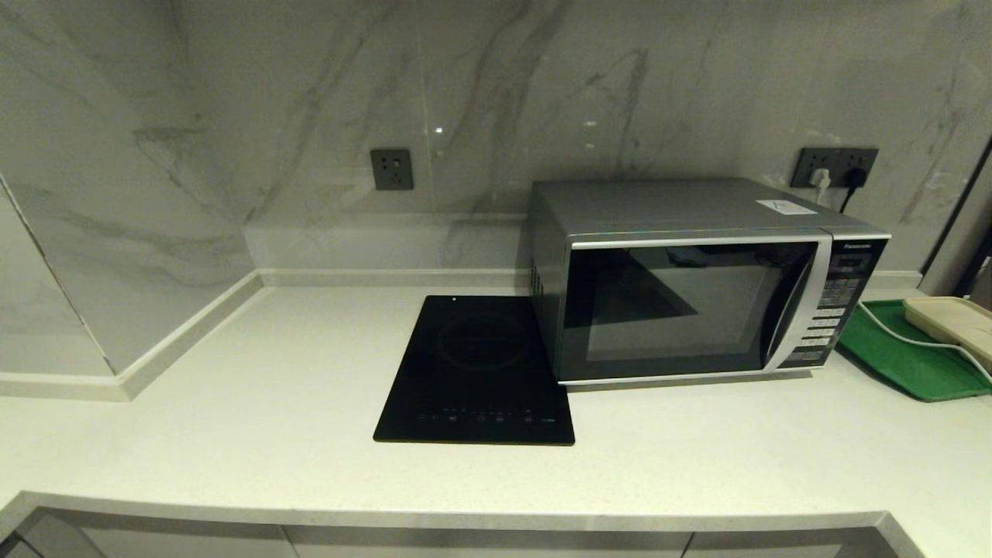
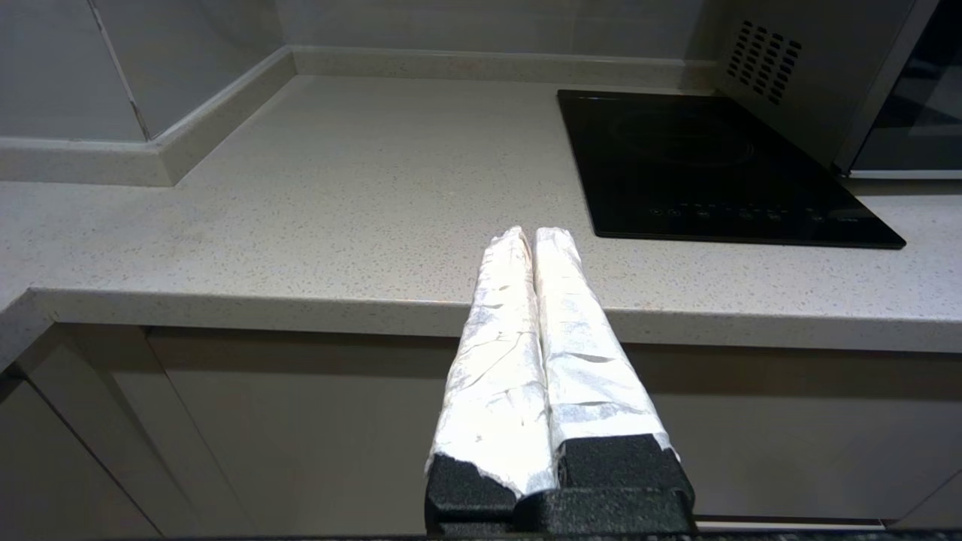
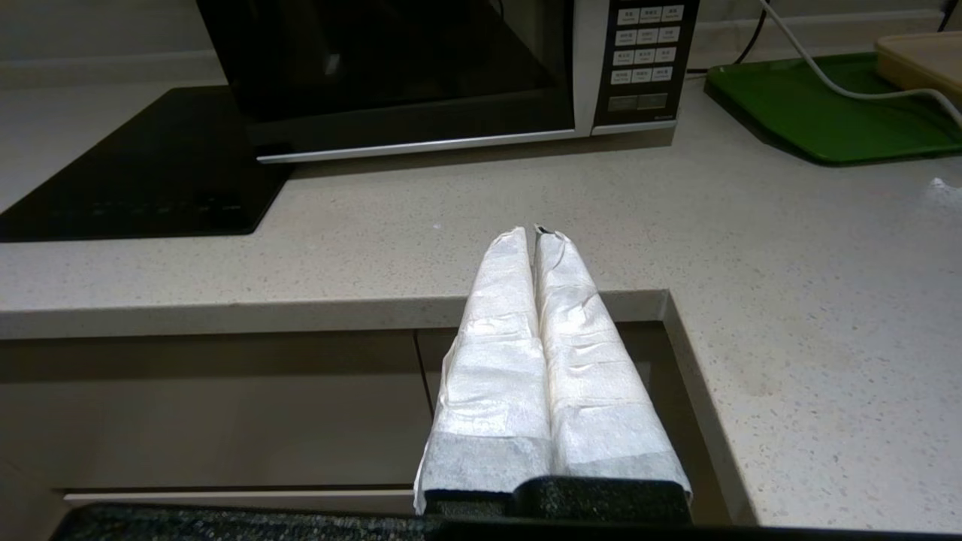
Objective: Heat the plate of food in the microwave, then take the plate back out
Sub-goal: Open the microwave oven
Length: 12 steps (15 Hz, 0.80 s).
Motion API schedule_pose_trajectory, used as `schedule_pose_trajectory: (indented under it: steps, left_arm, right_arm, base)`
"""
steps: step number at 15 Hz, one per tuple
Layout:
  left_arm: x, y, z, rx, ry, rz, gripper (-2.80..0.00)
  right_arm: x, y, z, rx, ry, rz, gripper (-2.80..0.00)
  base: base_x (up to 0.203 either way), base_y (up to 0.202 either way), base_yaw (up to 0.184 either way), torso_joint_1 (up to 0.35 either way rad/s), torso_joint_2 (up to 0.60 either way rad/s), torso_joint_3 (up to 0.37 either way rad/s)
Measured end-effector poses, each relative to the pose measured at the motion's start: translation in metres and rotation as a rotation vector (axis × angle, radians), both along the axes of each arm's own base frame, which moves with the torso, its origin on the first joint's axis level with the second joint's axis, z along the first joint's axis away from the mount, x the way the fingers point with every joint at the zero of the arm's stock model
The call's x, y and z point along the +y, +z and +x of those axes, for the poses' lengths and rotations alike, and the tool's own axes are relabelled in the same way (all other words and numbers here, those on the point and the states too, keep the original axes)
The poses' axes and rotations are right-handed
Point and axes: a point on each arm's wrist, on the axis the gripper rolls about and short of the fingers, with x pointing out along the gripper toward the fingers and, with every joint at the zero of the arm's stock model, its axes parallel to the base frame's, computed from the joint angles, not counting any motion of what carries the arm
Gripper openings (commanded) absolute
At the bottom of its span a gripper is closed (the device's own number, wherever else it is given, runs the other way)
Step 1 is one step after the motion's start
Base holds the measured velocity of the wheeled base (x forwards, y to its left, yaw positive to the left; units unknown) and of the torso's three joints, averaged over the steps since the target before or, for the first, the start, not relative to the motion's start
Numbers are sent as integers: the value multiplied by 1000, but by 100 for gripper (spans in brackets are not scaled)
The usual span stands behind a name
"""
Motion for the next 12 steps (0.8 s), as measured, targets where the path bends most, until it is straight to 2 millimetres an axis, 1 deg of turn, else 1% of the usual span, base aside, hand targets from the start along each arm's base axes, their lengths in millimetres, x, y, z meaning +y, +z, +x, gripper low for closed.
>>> schedule_pose_trajectory:
  steps: [3,5,7,9,12]
  left_arm:
    - [0,0,0,0,1,0,-280]
    - [0,0,0,0,1,0,-280]
    - [0,0,0,0,0,0,-280]
    - [0,0,0,0,0,0,-280]
    - [0,0,0,0,1,0,-280]
  right_arm:
    - [0,-17,12,-33,-2,-7,-280]
    - [0,-21,16,-71,-6,-13,-280]
    - [0,-27,17,-33,-2,-54,-280]
    - [0,-29,17,-18,9,-120,-280]
    - [0,-29,17,-18,9,-108,-280]
  base:
    - [0,0,0,0,0,0]
    - [0,0,0,0,0,0]
    - [0,0,0,0,0,0]
    - [0,0,0,0,0,0]
    - [0,0,0,0,0,0]
